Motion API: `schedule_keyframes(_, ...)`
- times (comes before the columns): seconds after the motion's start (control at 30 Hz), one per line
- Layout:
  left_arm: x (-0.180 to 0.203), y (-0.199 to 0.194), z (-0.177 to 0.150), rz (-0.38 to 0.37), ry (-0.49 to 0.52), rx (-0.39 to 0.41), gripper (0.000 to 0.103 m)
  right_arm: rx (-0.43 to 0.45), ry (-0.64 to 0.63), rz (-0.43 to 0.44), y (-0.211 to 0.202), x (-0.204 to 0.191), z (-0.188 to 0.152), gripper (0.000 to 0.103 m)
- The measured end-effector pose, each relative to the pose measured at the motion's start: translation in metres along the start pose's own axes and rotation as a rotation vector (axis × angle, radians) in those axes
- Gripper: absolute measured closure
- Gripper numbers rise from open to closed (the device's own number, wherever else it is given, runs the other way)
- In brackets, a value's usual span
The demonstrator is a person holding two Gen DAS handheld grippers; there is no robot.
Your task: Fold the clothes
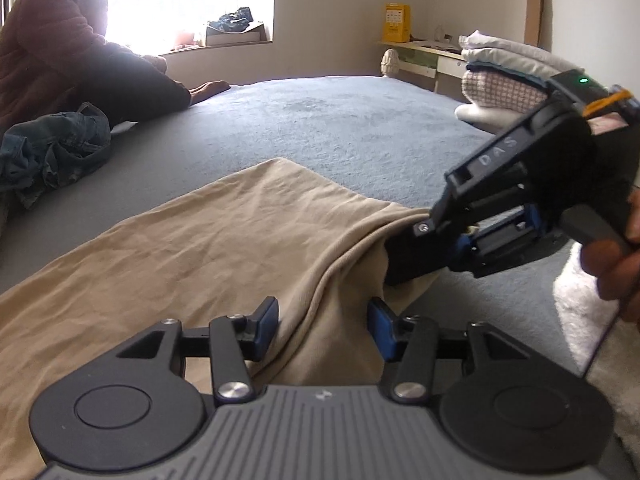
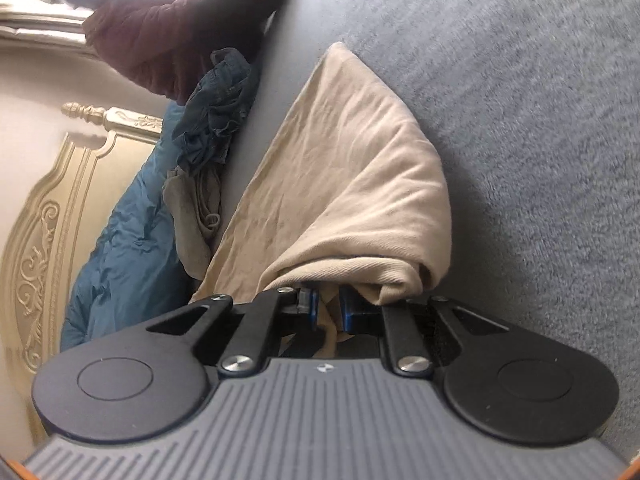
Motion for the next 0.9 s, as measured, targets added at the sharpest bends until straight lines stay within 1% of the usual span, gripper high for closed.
schedule_keyframes(0.03,0.0,0.002,0.001,0.0,-0.01,-0.002,0.053,0.0,-0.009,0.0,-0.001,-0.001,0.0,0.092)
schedule_keyframes(0.1,-0.001,0.007,0.004,0.001,-0.029,-0.007,0.057,0.005,-0.021,0.008,-0.002,-0.002,0.001,0.092)
schedule_keyframes(0.17,-0.002,0.011,0.005,0.007,-0.038,-0.009,0.07,0.012,-0.037,0.017,-0.004,-0.004,0.001,0.092)
schedule_keyframes(0.2,-0.004,0.012,0.006,0.022,-0.035,-0.007,0.074,0.015,-0.048,0.023,-0.005,-0.005,0.002,0.092)
schedule_keyframes(0.23,-0.005,0.013,0.006,0.038,-0.035,-0.005,0.082,0.019,-0.06,0.029,-0.006,-0.007,0.003,0.092)
schedule_keyframes(0.27,-0.008,0.012,0.007,0.054,-0.04,0.001,0.087,0.02,-0.071,0.033,-0.006,-0.008,0.003,0.092)
schedule_keyframes(0.33,-0.011,0.007,0.01,0.074,-0.052,0.026,0.089,0.018,-0.09,0.036,-0.006,-0.01,0.002,0.093)
schedule_keyframes(0.43,-0.012,-0.002,0.013,0.109,-0.04,0.073,0.09,-0.012,-0.097,0.014,-0.001,-0.007,-0.004,0.092)
schedule_keyframes(0.53,-0.008,-0.009,0.014,0.141,0.008,0.117,0.091,-0.044,-0.137,-0.002,0.011,-0.007,-0.01,0.092)
schedule_keyframes(0.57,-0.006,-0.011,0.014,0.153,0.025,0.13,0.091,-0.067,-0.17,-0.017,0.017,-0.008,-0.013,0.093)
schedule_keyframes(0.6,-0.006,-0.013,0.014,0.169,0.04,0.143,0.091,-0.11,-0.214,-0.075,0.024,-0.003,-0.018,0.095)
schedule_keyframes(0.63,-0.005,-0.014,0.014,0.185,0.059,0.155,0.091,-0.156,-0.258,-0.139,0.032,0.003,-0.023,0.096)
schedule_keyframes(0.67,-0.003,-0.015,0.013,0.195,0.078,0.16,0.091,-0.172,-0.281,-0.173,0.035,0.01,-0.027,0.1)
schedule_keyframes(0.73,-0.001,-0.014,0.012,0.208,0.115,0.165,0.091,-0.162,-0.263,-0.173,0.032,0.01,-0.026,0.1)
schedule_keyframes(0.8,0.0,-0.013,0.01,0.191,0.12,0.15,0.091,-0.15,-0.242,-0.169,0.028,0.009,-0.023,0.099)
schedule_keyframes(0.87,-0.001,-0.013,0.01,0.186,0.123,0.147,0.091,-0.146,-0.238,-0.132,0.018,0.001,-0.025,0.093)
schedule_keyframes(0.9,-0.001,-0.013,0.01,0.189,0.13,0.148,0.091,-0.144,-0.237,-0.113,0.012,-0.003,-0.026,0.093)
Point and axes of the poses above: each gripper's, at about its wrist camera, not at the fingertips, and y roughly the way its jaws point, x to its right, z to its top, the point moved 9 cm from there along y, roughly the way its jaws point, and after that the axes turned 12 degrees about z, right-handed, at the moved point
